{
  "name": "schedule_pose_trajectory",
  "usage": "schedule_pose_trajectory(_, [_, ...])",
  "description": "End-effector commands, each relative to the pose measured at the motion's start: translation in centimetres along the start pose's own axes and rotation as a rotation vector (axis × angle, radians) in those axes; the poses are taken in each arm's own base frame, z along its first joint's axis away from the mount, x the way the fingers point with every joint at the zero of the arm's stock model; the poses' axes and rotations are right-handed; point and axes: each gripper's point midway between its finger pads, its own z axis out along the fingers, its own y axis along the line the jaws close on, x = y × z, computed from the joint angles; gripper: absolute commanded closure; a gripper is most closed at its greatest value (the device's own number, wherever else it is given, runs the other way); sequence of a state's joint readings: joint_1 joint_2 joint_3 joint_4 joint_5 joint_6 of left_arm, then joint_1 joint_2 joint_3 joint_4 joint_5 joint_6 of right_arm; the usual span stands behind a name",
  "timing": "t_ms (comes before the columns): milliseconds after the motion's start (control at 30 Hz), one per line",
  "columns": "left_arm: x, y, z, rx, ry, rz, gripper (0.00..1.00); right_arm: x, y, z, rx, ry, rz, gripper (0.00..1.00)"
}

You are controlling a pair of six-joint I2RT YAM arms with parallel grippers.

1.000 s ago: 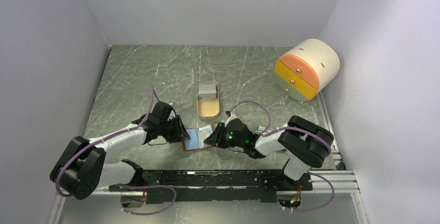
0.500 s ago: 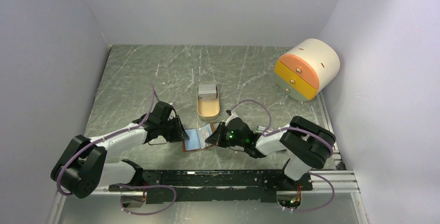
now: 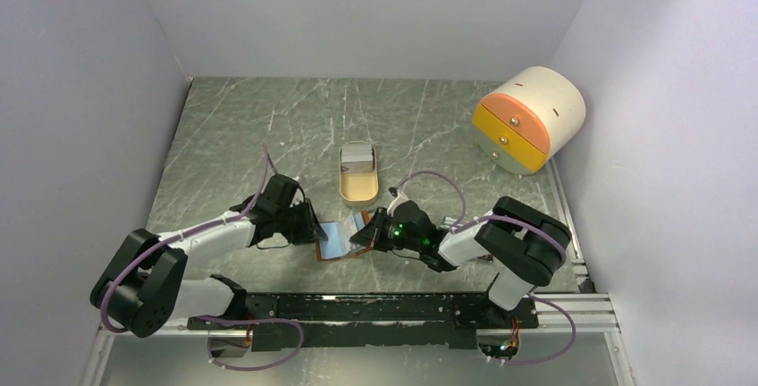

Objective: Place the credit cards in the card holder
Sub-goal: Insert the credit card into the card holder.

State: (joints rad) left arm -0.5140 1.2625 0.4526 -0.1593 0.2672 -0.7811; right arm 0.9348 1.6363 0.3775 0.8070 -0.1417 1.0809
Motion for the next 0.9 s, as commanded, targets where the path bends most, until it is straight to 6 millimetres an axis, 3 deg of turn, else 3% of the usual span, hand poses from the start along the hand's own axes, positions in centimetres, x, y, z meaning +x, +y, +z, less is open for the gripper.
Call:
schedule_pose_trajectory(0, [-0.2, -0.4, 0.0, 0.023, -0.002, 0.021, 0.70, -0.9, -0.4, -0.3, -0.001, -0.045, 0.012, 0.92])
schedule_pose_trajectory(333, [-0.3, -0.5, -0.1, 0.023, -0.007, 0.021, 0.69, -1.5, -1.5, -0.7, 0.039, -0.078, 0.018, 0.93])
schedule_pose_trajectory(567, [-0.4, -0.7, 0.0, 0.036, -0.006, 0.021, 0.67, -0.7, -1.0, -0.1, -0.016, -0.042, 0.036, 0.93])
schedule_pose_trajectory(867, [-0.4, -0.7, 0.0, 0.037, -0.005, 0.014, 0.67, -0.5, -0.6, -0.6, -0.058, -0.049, 0.063, 0.94])
